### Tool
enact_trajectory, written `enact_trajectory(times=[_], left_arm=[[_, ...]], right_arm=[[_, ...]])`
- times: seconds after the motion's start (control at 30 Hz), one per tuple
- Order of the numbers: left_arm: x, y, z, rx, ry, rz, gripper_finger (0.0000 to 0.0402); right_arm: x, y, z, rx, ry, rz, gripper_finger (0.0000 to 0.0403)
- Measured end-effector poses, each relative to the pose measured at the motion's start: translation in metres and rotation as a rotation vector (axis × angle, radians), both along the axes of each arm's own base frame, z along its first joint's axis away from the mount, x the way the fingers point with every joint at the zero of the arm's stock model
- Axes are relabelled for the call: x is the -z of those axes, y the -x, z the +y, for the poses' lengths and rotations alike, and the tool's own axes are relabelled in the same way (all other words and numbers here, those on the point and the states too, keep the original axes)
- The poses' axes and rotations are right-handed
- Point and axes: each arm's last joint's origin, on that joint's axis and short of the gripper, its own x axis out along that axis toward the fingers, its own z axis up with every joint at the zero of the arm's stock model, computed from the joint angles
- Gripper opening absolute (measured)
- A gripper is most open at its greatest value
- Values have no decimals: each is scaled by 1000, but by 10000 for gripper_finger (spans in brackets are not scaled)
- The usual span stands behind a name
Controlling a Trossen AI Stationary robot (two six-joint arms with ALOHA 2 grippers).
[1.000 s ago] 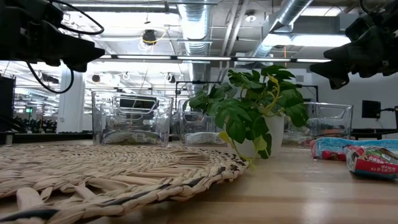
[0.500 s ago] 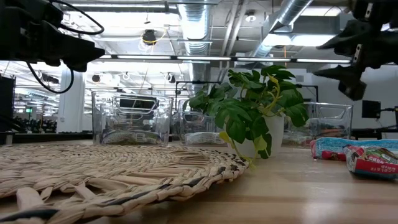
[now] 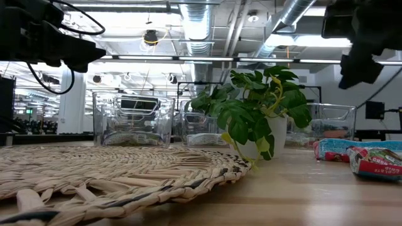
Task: Pick and place Granola Bars by type
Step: Put the red granola bar into the right transparent bin
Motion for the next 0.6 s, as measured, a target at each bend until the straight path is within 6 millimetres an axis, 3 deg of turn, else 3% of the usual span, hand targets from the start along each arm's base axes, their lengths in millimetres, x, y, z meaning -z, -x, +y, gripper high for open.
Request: enact_trajectory(times=[0.27, 0.4, 0.6], left_arm=[[0, 0, 0, 0, 0, 1, 183], [0, 0, 0, 0, 0, 1, 183], [0, 0, 0, 0, 0, 1, 183]], right_arm=[[11, -8, 22, 1, 114, 375, 225], [22, -12, 32, 3, 140, 445, 225], [39, -19, 31, 38, 206, 535, 225]])
